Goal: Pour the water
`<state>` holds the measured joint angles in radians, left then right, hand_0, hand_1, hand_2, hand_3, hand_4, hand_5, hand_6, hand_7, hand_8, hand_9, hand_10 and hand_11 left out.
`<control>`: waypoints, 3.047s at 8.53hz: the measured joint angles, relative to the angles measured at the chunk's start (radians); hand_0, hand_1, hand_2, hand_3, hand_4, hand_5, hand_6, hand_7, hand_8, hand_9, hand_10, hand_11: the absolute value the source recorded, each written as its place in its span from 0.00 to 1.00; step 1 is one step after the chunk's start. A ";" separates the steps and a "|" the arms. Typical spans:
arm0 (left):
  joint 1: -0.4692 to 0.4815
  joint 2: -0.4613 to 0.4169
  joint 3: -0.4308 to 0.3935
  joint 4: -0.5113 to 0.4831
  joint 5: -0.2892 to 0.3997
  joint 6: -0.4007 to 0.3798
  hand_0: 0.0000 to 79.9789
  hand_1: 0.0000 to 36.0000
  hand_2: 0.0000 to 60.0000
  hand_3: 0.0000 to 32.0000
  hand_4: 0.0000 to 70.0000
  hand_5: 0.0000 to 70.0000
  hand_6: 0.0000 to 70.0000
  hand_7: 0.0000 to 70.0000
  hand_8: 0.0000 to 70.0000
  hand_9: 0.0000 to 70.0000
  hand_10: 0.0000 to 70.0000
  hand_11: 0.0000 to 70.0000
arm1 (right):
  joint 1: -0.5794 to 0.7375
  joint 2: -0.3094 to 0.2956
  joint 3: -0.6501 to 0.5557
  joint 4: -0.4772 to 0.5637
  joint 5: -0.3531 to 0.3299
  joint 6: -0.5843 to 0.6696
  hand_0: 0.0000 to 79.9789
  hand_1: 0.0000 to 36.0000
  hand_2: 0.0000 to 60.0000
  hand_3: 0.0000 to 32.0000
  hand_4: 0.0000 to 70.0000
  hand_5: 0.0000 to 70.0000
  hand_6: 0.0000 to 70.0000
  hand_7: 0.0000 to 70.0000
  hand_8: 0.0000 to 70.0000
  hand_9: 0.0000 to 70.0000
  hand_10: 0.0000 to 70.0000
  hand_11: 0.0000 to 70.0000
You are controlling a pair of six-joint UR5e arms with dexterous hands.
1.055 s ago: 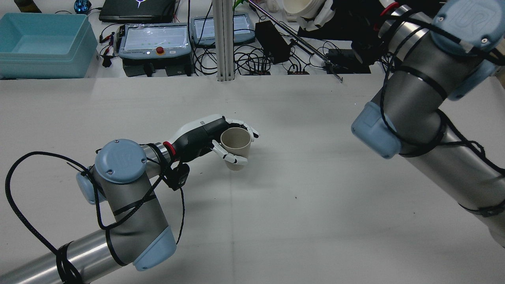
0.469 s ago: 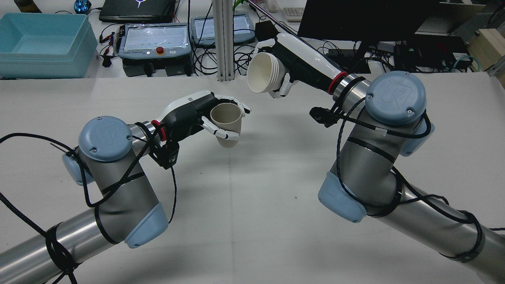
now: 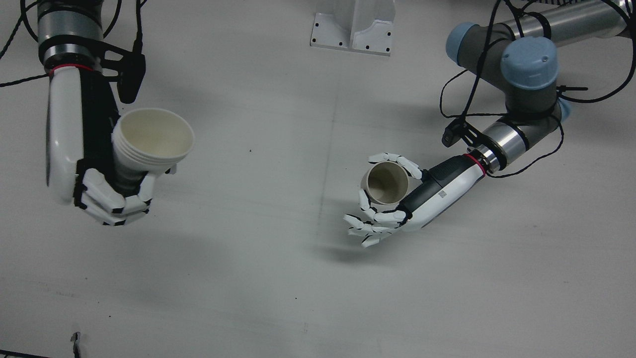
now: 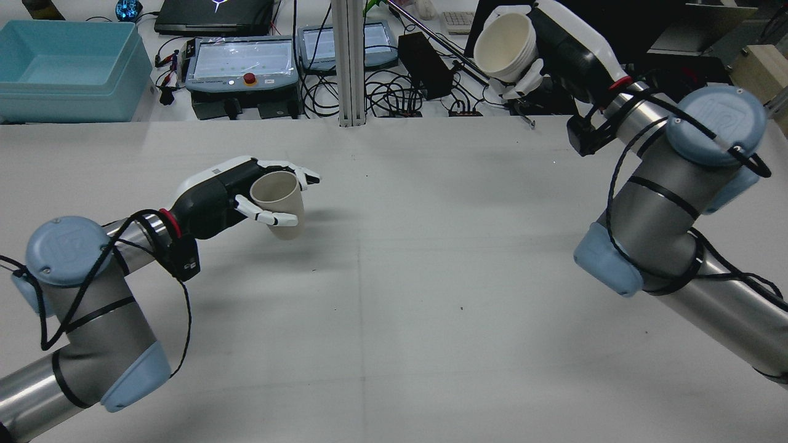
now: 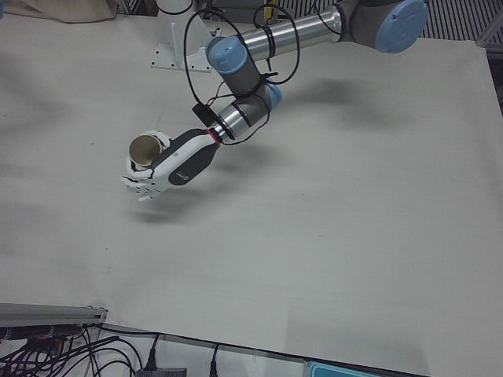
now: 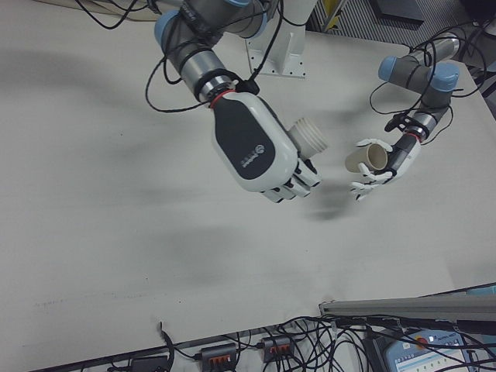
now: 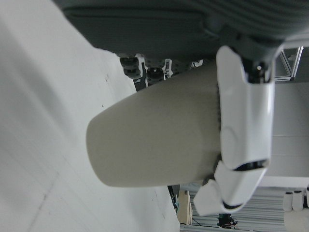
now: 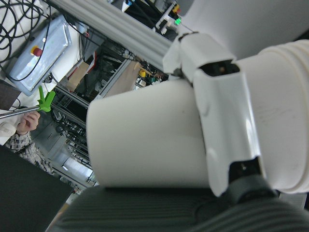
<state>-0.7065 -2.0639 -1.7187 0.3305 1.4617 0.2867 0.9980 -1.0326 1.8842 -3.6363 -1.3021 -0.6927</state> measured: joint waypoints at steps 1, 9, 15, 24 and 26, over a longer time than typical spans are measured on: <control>-0.054 0.145 -0.035 -0.093 -0.007 -0.030 0.77 0.96 1.00 0.00 0.91 1.00 0.35 0.41 0.26 0.24 0.08 0.14 | 0.076 -0.082 -0.003 0.059 0.003 0.150 1.00 1.00 1.00 0.00 0.38 1.00 0.81 1.00 0.92 1.00 0.69 1.00; -0.541 0.625 0.088 -0.641 0.169 0.015 0.75 0.91 1.00 0.00 0.89 1.00 0.33 0.41 0.26 0.24 0.08 0.14 | 0.236 -0.393 -0.729 0.842 -0.037 0.509 0.99 0.90 0.97 0.00 0.42 1.00 0.88 1.00 1.00 1.00 0.80 1.00; -0.525 0.636 0.104 -0.681 0.152 0.143 0.76 0.78 0.90 0.00 0.90 1.00 0.34 0.42 0.27 0.25 0.08 0.14 | 0.176 -0.382 -0.922 0.961 0.032 0.529 0.73 0.46 0.00 0.00 0.13 0.74 0.08 0.10 0.10 0.01 0.06 0.11; -0.233 0.602 0.212 -0.751 0.059 0.288 0.75 0.48 0.23 0.00 0.83 1.00 0.33 0.39 0.26 0.23 0.06 0.10 | 0.209 -0.403 -0.732 0.944 0.020 0.536 0.66 0.36 0.00 0.39 0.00 0.67 0.04 0.16 0.09 0.04 0.03 0.07; -0.213 0.577 0.213 -0.716 0.046 0.284 0.68 0.22 0.00 0.00 0.43 0.48 0.20 0.19 0.20 0.09 0.00 0.00 | 0.220 -0.404 -0.723 0.944 0.019 0.536 0.65 0.36 0.00 0.36 0.01 0.69 0.04 0.18 0.09 0.05 0.03 0.07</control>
<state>-0.9192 -1.4867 -1.5057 -0.3855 1.5077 0.5704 1.2181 -1.4370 1.1607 -2.6921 -1.2834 -0.1565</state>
